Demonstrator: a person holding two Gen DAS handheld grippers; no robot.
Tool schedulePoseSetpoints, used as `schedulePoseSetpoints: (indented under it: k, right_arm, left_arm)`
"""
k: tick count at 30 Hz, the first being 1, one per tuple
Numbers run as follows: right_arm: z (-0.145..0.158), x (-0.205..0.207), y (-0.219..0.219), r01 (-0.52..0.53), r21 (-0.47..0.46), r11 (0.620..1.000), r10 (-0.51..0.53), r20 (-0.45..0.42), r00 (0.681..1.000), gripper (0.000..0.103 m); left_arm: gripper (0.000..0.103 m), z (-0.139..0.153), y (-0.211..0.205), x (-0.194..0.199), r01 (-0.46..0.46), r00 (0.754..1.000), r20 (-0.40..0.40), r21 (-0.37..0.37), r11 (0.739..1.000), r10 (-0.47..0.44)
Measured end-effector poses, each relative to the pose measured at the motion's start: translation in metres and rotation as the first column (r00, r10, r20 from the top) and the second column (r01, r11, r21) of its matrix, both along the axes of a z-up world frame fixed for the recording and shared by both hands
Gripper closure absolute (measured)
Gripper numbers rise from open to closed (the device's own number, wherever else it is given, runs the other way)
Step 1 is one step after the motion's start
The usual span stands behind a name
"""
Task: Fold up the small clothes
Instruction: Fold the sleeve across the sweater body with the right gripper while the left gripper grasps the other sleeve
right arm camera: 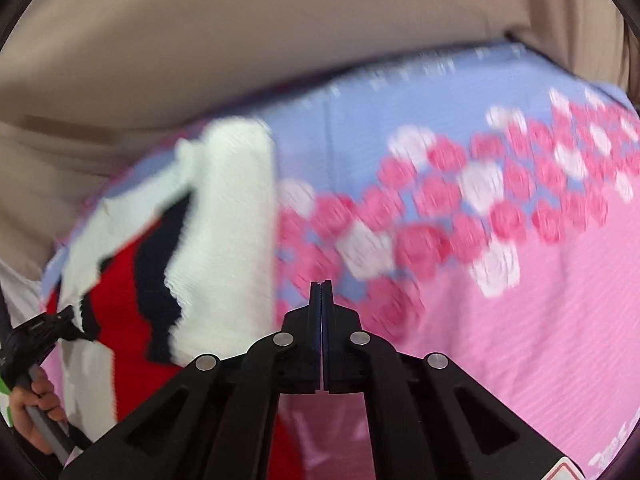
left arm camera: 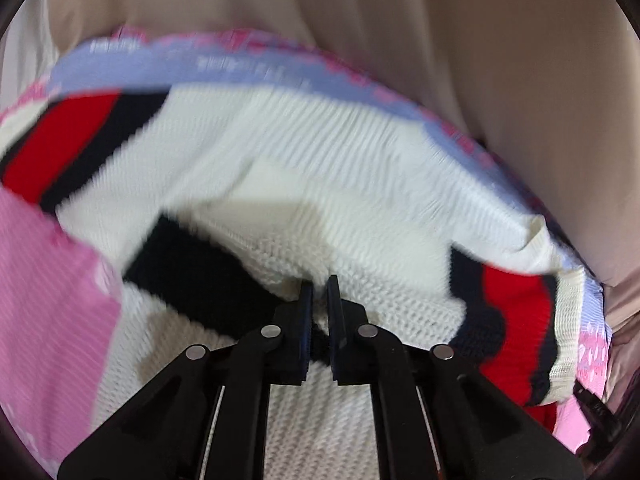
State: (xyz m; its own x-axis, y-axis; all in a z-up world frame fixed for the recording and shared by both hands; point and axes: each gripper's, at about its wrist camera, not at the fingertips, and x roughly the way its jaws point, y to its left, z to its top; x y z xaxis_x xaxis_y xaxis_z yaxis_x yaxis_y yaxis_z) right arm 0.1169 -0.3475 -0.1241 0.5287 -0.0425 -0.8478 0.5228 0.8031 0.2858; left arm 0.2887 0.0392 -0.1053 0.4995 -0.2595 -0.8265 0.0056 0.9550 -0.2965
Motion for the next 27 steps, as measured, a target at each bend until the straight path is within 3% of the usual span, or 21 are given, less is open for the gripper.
schedulePoseSetpoints:
  k: [4,8,11,13,15,16,17,18,20,23,27]
  right_arm:
    - [0.035,-0.024,0.016,0.009,-0.059,0.998,-0.004,0.089,0.996,0.097]
    - [0.062,-0.025,0.058,-0.077,-0.174,0.982,0.100,0.130,0.986,0.090]
    - [0.044,-0.010,0.073,-0.151,-0.175,0.973,0.167,0.079,0.983,0.084]
    - [0.019,0.006,0.077,-0.164,-0.160,0.973,0.164,-0.011,0.986,0.084]
    - [0.012,0.006,0.079,-0.164,-0.198,0.966,0.162,-0.025,0.987,0.084]
    - [0.016,0.005,0.081,-0.162,-0.199,0.967,0.159,-0.034,0.987,0.083]
    - [0.024,0.001,0.083,-0.151,-0.192,0.970,0.149,-0.026,0.988,0.081]
    - [0.032,-0.004,0.087,-0.145,-0.182,0.972,0.146,-0.007,0.989,0.081]
    - [0.047,-0.018,0.101,-0.155,-0.186,0.970,0.160,0.016,0.987,0.081]
    - [0.062,-0.040,0.133,-0.191,-0.193,0.962,0.200,0.028,0.979,0.070]
    - [0.066,-0.062,0.172,-0.230,-0.145,0.962,0.234,0.011,0.972,0.067]
  left_arm:
    - [0.093,0.007,0.011,-0.011,-0.009,1.000,0.010,-0.047,0.999,0.009]
    - [0.092,0.016,0.031,-0.026,-0.034,0.999,0.013,-0.072,0.997,0.035]
    - [0.092,0.017,0.050,-0.037,-0.052,0.999,0.015,-0.053,0.997,0.052]
    - [0.092,0.016,0.068,-0.041,-0.073,0.997,0.005,-0.049,0.996,0.073]
    - [0.090,0.018,0.098,-0.044,-0.113,0.994,0.002,-0.060,0.992,0.114]
    - [0.087,0.019,0.113,-0.044,-0.135,0.991,0.002,-0.068,0.989,0.135]
    - [0.077,0.021,0.129,-0.044,-0.162,0.987,0.000,-0.079,0.984,0.162]
    - [0.065,0.023,0.157,-0.042,-0.220,0.975,-0.002,-0.090,0.971,0.221]
    - [0.057,0.024,0.197,-0.039,-0.311,0.950,-0.002,-0.100,0.945,0.313]
    - [0.053,0.021,0.270,-0.023,-0.462,0.886,-0.007,-0.109,0.880,0.464]
    - [0.051,0.006,0.336,0.015,-0.566,0.824,-0.041,-0.100,0.818,0.565]
